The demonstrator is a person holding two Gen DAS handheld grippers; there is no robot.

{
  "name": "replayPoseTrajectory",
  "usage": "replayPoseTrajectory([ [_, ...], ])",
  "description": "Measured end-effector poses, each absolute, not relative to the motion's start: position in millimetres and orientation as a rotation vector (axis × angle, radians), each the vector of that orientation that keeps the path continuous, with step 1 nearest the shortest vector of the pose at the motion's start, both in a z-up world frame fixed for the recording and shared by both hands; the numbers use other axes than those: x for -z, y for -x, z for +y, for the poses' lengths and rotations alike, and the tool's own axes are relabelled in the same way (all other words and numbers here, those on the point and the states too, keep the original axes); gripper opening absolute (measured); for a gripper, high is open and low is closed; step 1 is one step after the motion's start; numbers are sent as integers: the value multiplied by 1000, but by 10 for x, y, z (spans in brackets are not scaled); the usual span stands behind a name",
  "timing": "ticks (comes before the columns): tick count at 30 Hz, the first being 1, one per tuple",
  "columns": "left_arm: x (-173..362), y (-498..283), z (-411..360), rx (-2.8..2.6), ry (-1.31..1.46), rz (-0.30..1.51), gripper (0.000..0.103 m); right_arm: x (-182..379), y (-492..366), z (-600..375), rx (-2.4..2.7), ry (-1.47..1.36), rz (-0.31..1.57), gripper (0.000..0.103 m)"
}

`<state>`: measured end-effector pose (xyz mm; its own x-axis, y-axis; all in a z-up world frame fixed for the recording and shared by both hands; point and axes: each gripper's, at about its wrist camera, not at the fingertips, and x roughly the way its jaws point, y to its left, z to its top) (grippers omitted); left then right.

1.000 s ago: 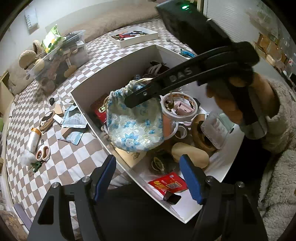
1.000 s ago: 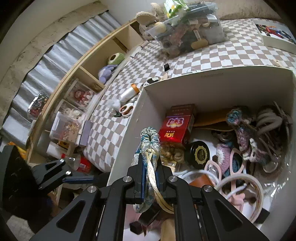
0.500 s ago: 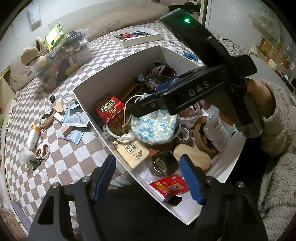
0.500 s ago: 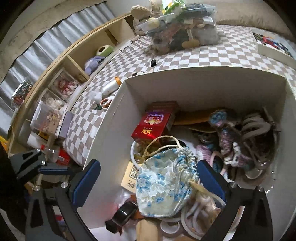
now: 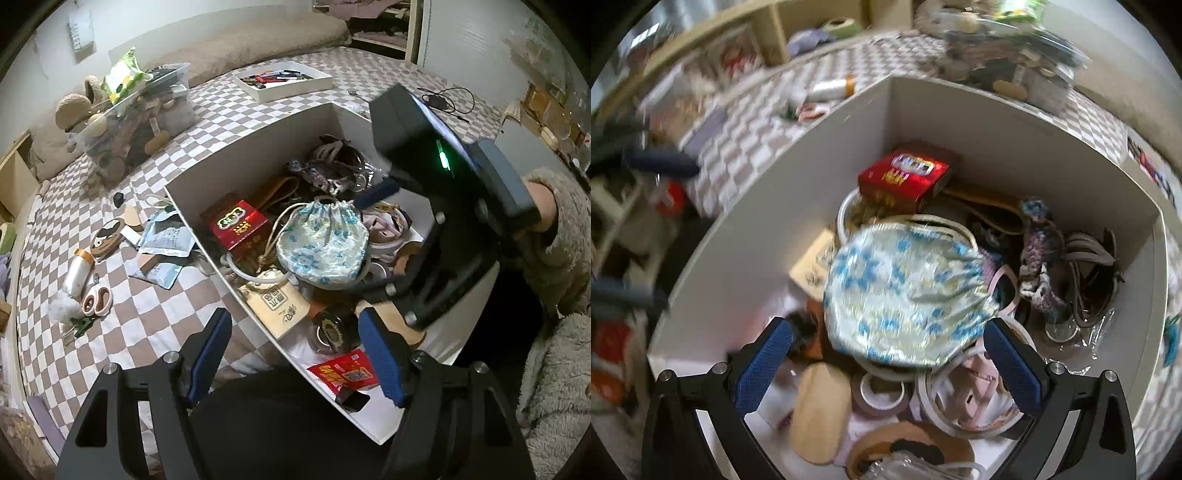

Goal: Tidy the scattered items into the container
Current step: 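Lower the black tin into the box and open the left tool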

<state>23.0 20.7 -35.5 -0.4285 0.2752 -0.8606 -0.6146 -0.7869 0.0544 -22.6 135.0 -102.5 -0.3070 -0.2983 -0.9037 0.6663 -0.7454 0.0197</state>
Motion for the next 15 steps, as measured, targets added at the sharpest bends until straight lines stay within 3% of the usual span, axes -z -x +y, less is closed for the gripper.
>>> replayPoseTrajectory([
  [8, 330, -216, 104, -2255, 1240, 470, 71, 1190, 193, 1082, 2044, -1337, 708, 103],
  [15, 310, -204, 34, -2279, 1237, 432, 71, 1154, 216, 883, 2010, -1295, 685, 103],
])
